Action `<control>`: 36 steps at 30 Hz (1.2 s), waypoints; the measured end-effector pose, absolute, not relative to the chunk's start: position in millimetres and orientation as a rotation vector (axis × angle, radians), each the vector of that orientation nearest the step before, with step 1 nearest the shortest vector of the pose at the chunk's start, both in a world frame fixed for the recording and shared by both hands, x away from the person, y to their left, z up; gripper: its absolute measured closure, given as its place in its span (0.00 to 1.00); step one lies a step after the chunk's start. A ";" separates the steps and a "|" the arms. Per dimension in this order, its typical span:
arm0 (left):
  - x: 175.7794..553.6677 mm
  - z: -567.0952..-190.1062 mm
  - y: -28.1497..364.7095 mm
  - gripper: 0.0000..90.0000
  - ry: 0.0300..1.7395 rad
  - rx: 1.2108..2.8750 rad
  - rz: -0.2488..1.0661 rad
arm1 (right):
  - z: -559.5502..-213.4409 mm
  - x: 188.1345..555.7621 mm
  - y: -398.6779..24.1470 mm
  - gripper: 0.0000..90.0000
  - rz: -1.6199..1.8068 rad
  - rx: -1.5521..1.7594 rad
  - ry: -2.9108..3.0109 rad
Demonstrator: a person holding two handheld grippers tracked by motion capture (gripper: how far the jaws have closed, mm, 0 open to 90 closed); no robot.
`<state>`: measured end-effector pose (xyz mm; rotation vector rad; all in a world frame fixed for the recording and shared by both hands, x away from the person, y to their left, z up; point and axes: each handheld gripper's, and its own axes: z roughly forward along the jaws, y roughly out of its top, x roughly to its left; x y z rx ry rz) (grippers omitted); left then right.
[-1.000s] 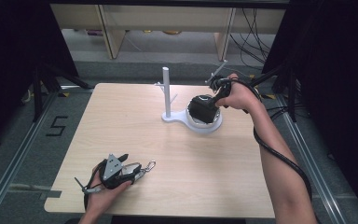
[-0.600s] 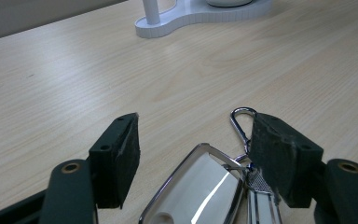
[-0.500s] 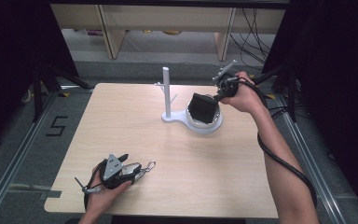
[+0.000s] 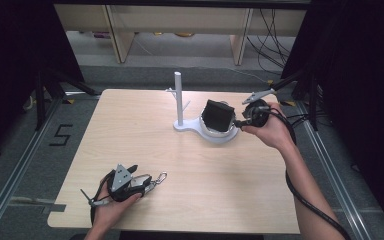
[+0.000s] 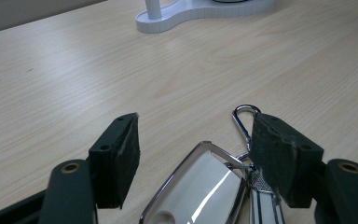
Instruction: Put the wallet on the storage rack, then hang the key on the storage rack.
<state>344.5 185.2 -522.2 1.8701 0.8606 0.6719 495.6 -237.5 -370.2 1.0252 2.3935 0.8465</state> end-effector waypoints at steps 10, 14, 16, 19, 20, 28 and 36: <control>343.7 -522.5 183.9 0.36 0.855 1.871 0.687 | -416.4 447.2 -262.6 0.60 0.976 1.143 2.286; 341.5 -521.9 184.4 0.36 0.853 1.873 0.694 | -431.1 425.5 -268.3 0.69 1.041 1.236 2.221; 341.6 -521.7 184.3 0.36 0.851 1.881 0.696 | -436.9 417.5 -270.4 0.75 1.076 1.249 2.212; 341.7 -522.1 183.1 0.36 0.864 1.882 0.700 | -446.6 407.0 -269.1 0.79 1.102 1.297 2.188; 342.1 -522.3 183.1 0.36 0.860 1.879 0.701 | -450.1 404.2 -268.3 0.79 1.113 1.311 2.187; 339.9 -522.5 183.1 0.40 0.854 1.877 0.690 | -460.7 397.1 -267.1 0.77 1.119 1.360 2.216; 342.9 -504.7 174.4 0.49 0.766 1.960 0.614 | -455.9 391.8 -264.9 0.74 1.098 1.363 2.244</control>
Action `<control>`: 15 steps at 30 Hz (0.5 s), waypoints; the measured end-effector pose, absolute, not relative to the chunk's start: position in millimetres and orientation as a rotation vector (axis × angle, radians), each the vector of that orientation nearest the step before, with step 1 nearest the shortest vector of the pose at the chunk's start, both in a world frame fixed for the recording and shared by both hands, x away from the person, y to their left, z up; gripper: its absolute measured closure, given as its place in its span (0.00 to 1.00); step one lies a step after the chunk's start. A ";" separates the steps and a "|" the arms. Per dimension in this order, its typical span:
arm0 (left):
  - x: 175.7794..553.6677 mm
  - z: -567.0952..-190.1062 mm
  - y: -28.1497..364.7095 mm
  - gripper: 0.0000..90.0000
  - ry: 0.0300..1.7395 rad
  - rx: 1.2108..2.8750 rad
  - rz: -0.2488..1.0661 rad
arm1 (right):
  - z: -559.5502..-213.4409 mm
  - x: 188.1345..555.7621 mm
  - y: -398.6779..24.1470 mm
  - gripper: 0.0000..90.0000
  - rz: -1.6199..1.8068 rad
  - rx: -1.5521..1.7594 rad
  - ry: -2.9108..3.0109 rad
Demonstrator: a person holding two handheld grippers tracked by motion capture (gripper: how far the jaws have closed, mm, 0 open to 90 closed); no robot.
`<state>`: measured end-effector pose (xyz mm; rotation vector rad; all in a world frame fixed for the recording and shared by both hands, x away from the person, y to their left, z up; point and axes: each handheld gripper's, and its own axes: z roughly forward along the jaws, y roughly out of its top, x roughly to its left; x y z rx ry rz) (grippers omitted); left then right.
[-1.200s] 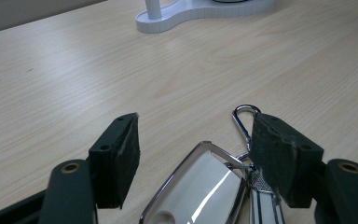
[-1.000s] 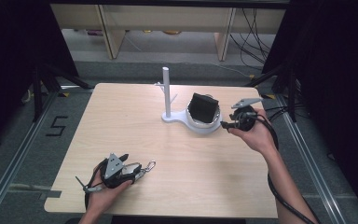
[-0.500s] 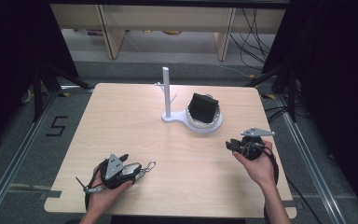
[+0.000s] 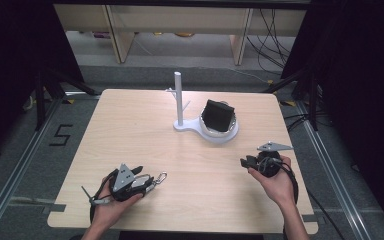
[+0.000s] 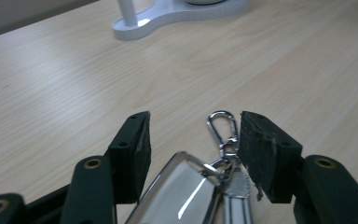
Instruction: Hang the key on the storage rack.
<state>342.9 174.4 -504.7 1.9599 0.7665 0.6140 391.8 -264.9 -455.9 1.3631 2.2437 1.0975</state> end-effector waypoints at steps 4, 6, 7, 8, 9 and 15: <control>351.0 -498.3 169.1 0.52 0.749 2.137 0.529 | -453.0 392.1 -263.8 0.73 1.080 1.339 2.258; 356.2 -495.8 165.7 0.53 0.770 2.180 0.484 | -453.4 391.8 -262.7 0.73 1.088 1.361 2.275; 359.8 -491.4 165.0 0.53 0.763 2.238 0.461 | -452.9 391.4 -262.4 0.73 1.074 1.367 2.280; 361.9 -489.2 163.8 0.53 0.774 2.266 0.432 | -453.4 391.6 -262.4 0.73 1.073 1.368 2.282; 364.2 -487.2 161.0 0.52 0.799 2.279 0.393 | -453.4 391.8 -262.8 0.72 1.071 1.369 2.290; 375.9 -472.3 149.5 0.55 0.835 2.422 0.273 | -455.7 394.1 -264.5 0.70 1.075 1.386 2.299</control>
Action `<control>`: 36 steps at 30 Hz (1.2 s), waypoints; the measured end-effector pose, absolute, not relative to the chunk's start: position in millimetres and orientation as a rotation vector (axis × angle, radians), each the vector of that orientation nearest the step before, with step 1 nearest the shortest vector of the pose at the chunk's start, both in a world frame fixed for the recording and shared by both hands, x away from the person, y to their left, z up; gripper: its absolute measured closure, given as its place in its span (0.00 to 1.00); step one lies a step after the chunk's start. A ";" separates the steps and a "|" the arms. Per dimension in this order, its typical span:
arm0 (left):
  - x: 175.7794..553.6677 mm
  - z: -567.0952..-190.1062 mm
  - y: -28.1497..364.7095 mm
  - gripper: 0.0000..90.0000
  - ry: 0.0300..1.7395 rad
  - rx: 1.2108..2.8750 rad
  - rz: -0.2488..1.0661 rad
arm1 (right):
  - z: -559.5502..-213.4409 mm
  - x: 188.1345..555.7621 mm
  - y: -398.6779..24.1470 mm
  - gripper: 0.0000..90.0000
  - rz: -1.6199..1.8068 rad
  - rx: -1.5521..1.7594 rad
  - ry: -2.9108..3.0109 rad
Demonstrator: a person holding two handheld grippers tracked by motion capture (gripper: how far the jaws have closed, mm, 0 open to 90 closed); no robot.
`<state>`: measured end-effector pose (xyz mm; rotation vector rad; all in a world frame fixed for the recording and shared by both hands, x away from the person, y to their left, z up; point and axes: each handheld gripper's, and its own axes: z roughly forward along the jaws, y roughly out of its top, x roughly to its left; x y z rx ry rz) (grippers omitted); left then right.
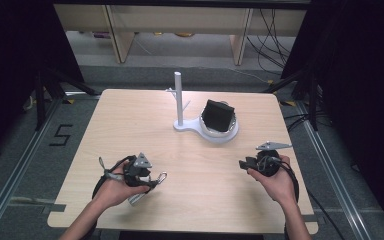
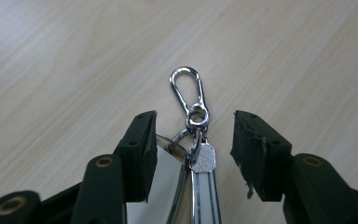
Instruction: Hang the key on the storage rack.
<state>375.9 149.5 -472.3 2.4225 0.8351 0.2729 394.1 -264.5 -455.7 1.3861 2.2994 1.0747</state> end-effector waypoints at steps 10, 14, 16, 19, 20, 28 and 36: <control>394.2 -468.4 119.5 0.59 0.900 2.701 0.091 | -455.4 393.8 -265.6 0.69 1.080 1.377 2.312; 396.5 -469.2 113.7 0.60 0.909 2.706 0.079 | -454.3 393.2 -264.8 0.68 1.065 1.408 2.311; 397.2 -470.7 111.9 0.60 0.902 2.718 0.079 | -455.3 394.1 -264.4 0.68 1.075 1.397 2.315; 398.9 -472.6 110.4 0.61 0.902 2.722 0.080 | -455.8 394.0 -263.1 0.68 1.085 1.411 2.324; 399.3 -473.0 109.9 0.62 0.910 2.723 0.078 | -455.6 393.6 -262.6 0.68 1.084 1.414 2.326; 406.7 -477.9 109.5 0.65 0.926 2.745 0.115 | -458.0 395.6 -262.5 0.68 1.093 1.367 2.328; 409.7 -478.6 109.4 0.68 0.882 2.774 0.153 | -456.6 394.8 -262.4 0.68 1.080 1.383 2.328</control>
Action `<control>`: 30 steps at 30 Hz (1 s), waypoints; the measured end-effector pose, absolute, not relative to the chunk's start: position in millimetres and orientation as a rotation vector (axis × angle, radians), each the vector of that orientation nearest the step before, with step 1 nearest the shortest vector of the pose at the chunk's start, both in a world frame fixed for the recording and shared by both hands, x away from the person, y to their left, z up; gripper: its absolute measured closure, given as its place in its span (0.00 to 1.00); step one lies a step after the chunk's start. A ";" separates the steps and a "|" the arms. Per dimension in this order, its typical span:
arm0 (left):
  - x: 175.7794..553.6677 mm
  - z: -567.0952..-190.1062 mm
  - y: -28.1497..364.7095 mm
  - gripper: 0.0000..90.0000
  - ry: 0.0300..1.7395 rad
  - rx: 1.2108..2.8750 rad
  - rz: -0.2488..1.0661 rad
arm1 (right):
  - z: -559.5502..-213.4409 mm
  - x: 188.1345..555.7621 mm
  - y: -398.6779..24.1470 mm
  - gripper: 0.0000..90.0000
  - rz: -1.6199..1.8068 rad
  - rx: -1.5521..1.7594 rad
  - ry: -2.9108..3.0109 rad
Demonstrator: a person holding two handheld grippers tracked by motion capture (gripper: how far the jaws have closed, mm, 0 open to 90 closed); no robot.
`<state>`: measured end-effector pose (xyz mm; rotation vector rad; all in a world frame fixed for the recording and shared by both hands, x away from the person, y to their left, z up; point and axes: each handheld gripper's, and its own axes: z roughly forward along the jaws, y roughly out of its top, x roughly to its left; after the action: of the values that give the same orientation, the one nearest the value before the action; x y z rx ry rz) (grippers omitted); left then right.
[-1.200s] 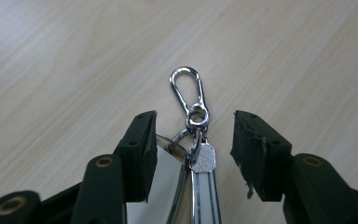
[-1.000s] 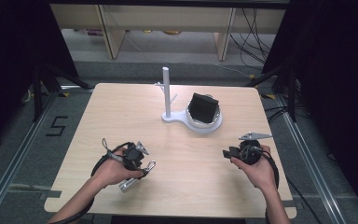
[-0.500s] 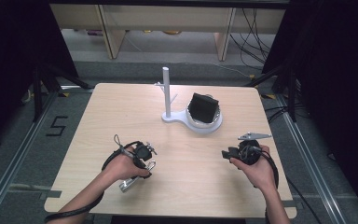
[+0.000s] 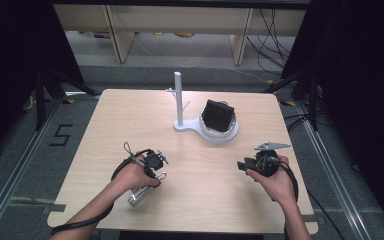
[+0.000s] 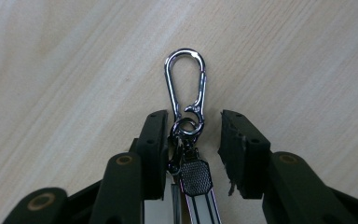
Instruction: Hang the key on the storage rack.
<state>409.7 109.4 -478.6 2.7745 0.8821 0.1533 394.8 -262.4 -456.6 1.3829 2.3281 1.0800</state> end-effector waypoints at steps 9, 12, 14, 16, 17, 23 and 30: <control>410.8 -477.8 109.7 0.66 0.841 2.773 0.184 | -455.0 394.1 -261.8 0.68 1.087 1.396 2.327; 412.1 -477.1 109.9 0.66 0.837 2.780 0.185 | -456.4 396.2 -262.3 0.68 1.093 1.363 2.335; 412.6 -478.8 109.2 0.65 0.833 2.782 0.184 | -455.2 394.1 -260.8 0.68 1.065 1.422 2.331; 413.4 -479.7 109.3 0.66 0.814 2.795 0.183 | -456.3 394.5 -261.5 0.67 1.060 1.396 2.332; 413.3 -480.1 109.0 0.67 0.818 2.788 0.179 | -457.6 395.2 -261.6 0.67 1.079 1.368 2.318; 417.7 -479.9 111.7 0.73 0.862 2.774 0.098 | -457.5 395.2 -260.8 0.67 1.087 1.394 2.329; 423.9 -478.0 106.7 0.82 0.861 2.837 0.063 | -456.6 393.1 -259.3 0.67 1.075 1.422 2.335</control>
<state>423.9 106.7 -478.0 2.8371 0.8606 0.0634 393.1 -259.3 -456.6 1.4218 2.3354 1.0750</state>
